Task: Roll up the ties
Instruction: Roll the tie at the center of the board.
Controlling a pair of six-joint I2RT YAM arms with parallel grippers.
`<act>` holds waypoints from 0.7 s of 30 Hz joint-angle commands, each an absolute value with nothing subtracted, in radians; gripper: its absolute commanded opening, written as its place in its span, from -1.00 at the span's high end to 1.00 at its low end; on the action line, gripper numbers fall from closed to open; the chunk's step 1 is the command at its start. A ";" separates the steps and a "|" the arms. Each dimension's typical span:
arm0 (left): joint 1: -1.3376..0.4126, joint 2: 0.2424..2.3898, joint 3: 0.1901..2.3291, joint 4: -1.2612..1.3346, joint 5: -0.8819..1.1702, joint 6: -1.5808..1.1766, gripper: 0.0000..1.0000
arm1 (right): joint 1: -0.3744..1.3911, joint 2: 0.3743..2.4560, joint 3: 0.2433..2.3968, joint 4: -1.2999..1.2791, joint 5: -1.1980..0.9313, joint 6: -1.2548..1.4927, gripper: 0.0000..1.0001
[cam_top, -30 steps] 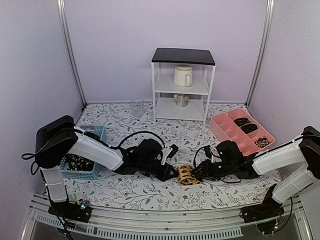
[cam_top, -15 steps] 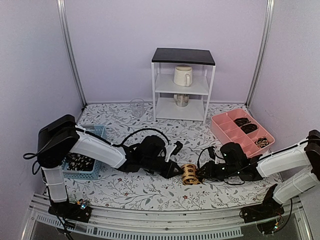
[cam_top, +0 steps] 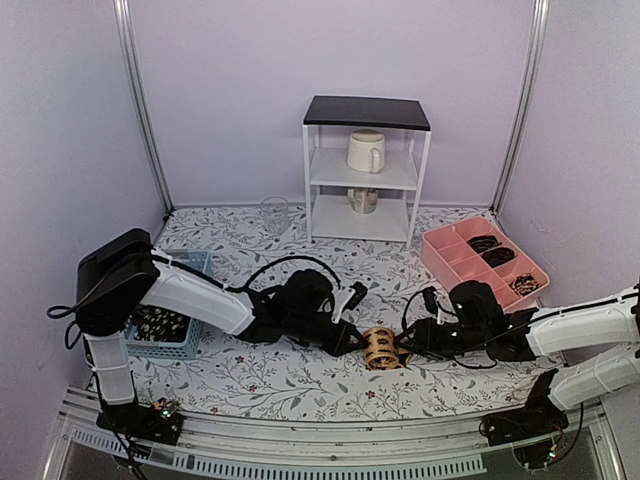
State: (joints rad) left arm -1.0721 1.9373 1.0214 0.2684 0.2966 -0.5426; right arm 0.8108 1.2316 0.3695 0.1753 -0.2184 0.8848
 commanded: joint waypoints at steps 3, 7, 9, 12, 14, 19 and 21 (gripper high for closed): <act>-1.088 1.956 1.048 0.263 0.293 -0.528 1.00 | 0.815 1.203 0.402 0.189 -0.263 0.909 0.02; -1.086 1.957 1.054 0.262 0.289 -0.529 1.00 | 0.832 1.243 0.429 0.190 -0.259 0.916 -0.13; -1.085 1.957 1.055 0.262 0.289 -0.530 1.00 | 0.838 1.270 0.442 0.187 -0.258 0.919 -0.19; -1.086 1.957 1.055 0.262 0.289 -0.532 1.00 | 0.850 1.313 0.466 0.166 -0.245 0.914 -0.23; -1.085 1.957 1.053 0.262 0.287 -0.535 1.00 | 0.852 1.338 0.482 0.142 -0.237 0.903 -0.23; -1.086 1.957 1.057 0.260 0.285 -0.540 1.00 | 0.852 1.359 0.512 0.047 -0.178 0.853 -0.03; -1.084 1.949 1.055 0.256 0.277 -0.547 1.00 | 0.851 1.336 0.501 0.032 -0.144 0.830 0.06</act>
State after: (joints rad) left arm -1.0725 1.9396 1.0321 0.2638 0.2935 -0.5434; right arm 0.8455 1.3499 0.4885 0.1139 -0.2195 0.8822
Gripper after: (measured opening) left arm 0.003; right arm 0.500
